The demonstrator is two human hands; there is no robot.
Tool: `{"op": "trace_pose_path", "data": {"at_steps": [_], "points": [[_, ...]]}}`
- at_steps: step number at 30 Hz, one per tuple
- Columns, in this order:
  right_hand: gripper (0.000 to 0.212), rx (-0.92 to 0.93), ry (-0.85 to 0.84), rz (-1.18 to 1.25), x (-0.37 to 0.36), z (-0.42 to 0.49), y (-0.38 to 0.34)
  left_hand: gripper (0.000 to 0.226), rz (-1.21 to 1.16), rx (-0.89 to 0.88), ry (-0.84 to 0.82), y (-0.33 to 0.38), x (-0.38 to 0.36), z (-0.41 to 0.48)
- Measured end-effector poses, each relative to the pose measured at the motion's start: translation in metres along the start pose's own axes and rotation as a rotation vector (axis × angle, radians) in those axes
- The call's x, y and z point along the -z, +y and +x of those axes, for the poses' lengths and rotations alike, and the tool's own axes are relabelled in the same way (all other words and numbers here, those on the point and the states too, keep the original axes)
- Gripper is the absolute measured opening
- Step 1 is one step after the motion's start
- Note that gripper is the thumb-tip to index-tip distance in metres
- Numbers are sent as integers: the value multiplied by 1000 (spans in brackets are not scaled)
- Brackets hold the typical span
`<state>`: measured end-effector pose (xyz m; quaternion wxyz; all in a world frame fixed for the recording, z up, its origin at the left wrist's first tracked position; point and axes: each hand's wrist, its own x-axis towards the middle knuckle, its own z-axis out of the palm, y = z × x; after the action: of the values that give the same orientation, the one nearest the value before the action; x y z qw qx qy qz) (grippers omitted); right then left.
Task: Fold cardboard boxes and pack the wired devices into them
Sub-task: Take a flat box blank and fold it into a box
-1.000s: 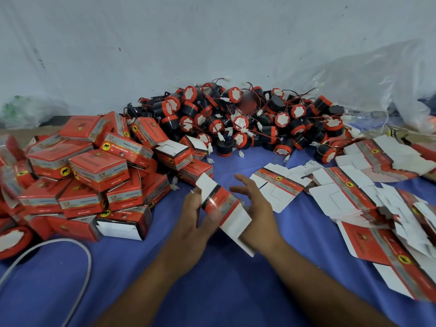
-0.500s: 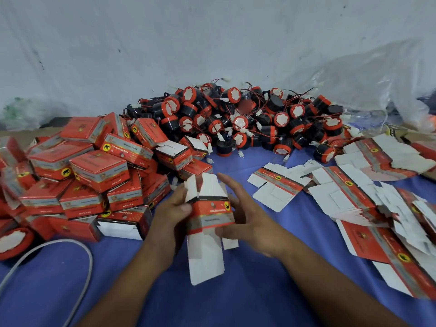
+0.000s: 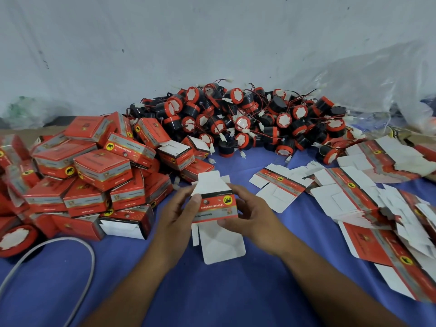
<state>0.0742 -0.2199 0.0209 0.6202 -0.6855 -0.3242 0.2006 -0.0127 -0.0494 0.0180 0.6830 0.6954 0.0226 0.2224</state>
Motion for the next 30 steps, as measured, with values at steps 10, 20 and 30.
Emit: {"op": "trace_pose_path", "data": {"at_steps": [10, 20, 30], "points": [[58, -10, -115, 273, -7, -8, 1, 36, 45, 82, -28, -3, -10, -6], [37, 166, 71, 202, -3, -1, -8, 79, 144, -374, 86, 16, -13, -10], [52, 97, 521, 218, -24, 4, 3, 39, 777, -741, -134, -1, -41, -22]]}}
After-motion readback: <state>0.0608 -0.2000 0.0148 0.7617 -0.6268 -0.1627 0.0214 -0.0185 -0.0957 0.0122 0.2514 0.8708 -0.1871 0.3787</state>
